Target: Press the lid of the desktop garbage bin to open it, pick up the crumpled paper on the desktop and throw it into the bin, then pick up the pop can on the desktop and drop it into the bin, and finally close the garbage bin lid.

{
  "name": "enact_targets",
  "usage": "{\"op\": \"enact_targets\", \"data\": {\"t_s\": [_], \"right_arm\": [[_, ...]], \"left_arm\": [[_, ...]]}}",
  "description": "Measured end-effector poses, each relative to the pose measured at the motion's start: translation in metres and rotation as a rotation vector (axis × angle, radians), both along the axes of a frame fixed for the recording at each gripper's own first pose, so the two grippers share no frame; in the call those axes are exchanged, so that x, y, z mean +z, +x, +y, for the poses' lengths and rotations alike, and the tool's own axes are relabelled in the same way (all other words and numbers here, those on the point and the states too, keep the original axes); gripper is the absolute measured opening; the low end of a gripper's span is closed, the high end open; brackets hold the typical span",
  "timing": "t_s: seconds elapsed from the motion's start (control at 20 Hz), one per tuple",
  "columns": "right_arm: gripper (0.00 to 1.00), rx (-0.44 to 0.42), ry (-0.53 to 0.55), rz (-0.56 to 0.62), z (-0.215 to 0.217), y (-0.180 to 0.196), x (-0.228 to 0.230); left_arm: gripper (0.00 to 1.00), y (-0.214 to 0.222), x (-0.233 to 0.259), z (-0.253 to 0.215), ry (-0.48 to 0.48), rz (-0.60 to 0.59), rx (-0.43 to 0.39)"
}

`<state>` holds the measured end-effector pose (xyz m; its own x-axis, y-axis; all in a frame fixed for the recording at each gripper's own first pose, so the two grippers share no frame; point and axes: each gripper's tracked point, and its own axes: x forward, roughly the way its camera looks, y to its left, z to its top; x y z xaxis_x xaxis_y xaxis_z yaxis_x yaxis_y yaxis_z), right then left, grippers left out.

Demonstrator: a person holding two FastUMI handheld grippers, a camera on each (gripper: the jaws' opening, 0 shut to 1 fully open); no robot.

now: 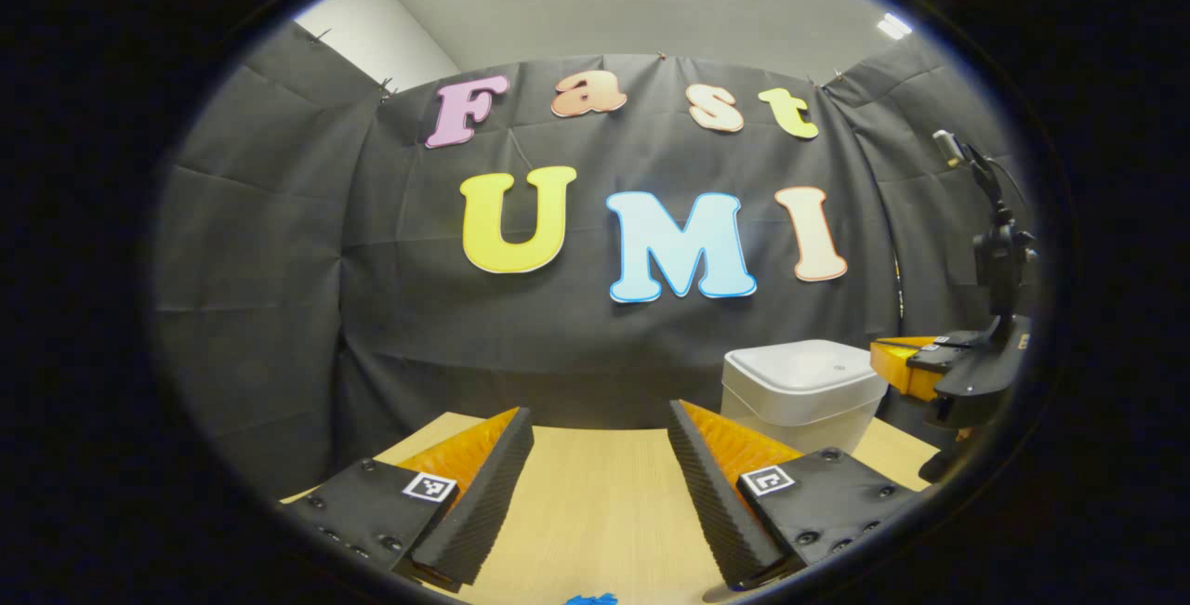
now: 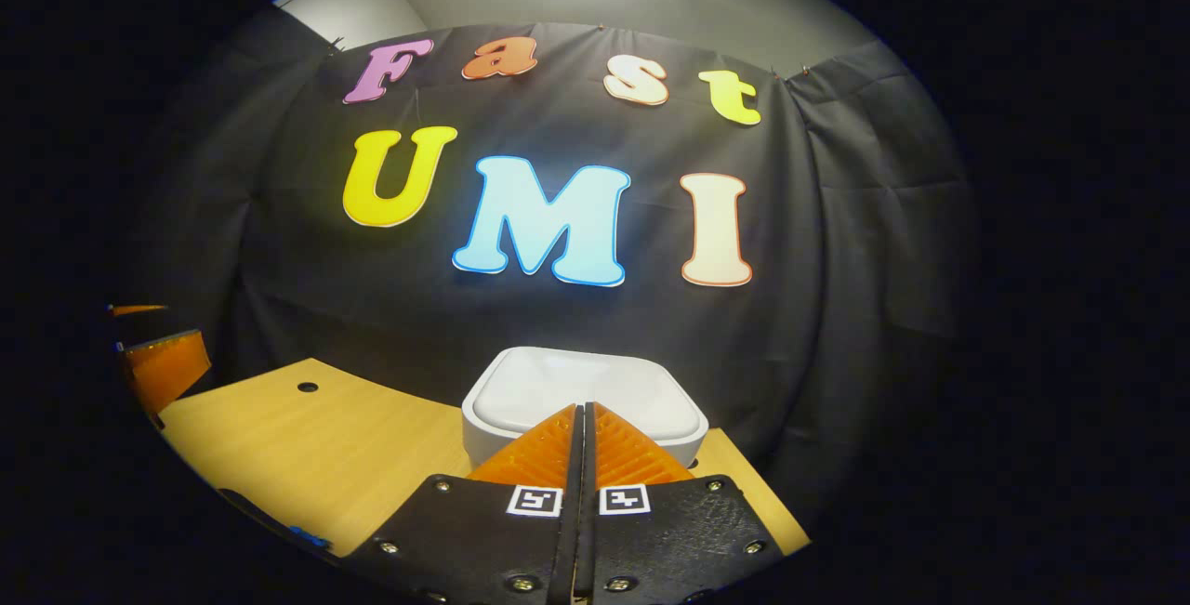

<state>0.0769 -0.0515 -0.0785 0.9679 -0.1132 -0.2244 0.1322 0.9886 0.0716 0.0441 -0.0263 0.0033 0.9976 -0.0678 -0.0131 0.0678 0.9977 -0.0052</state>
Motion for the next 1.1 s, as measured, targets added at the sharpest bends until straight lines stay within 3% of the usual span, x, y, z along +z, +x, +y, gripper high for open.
{"op": "enact_targets", "data": {"t_s": [0.1, 0.6, 0.95, 1.1], "right_arm": [[0.00, 0.041, 0.027, -0.002, 0.005, 0.011, 0.000], [0.00, 0.063, -0.045, 0.090, -0.006, 0.047, -0.032], [0.01, 0.063, 0.058, 0.083, -0.006, 0.045, -0.041], [0.00, 0.074, 0.051, 0.093, -0.006, 0.048, -0.037]], "left_arm": [[0.98, 0.000, -0.001, -0.001, -0.003, 0.002, 0.001], [0.98, 0.014, -0.012, 0.003, -0.017, 0.026, 0.020], [0.98, 0.019, -0.011, -0.004, -0.014, 0.017, 0.011], [0.98, 0.015, -0.008, -0.005, -0.013, 0.013, 0.011]]}}
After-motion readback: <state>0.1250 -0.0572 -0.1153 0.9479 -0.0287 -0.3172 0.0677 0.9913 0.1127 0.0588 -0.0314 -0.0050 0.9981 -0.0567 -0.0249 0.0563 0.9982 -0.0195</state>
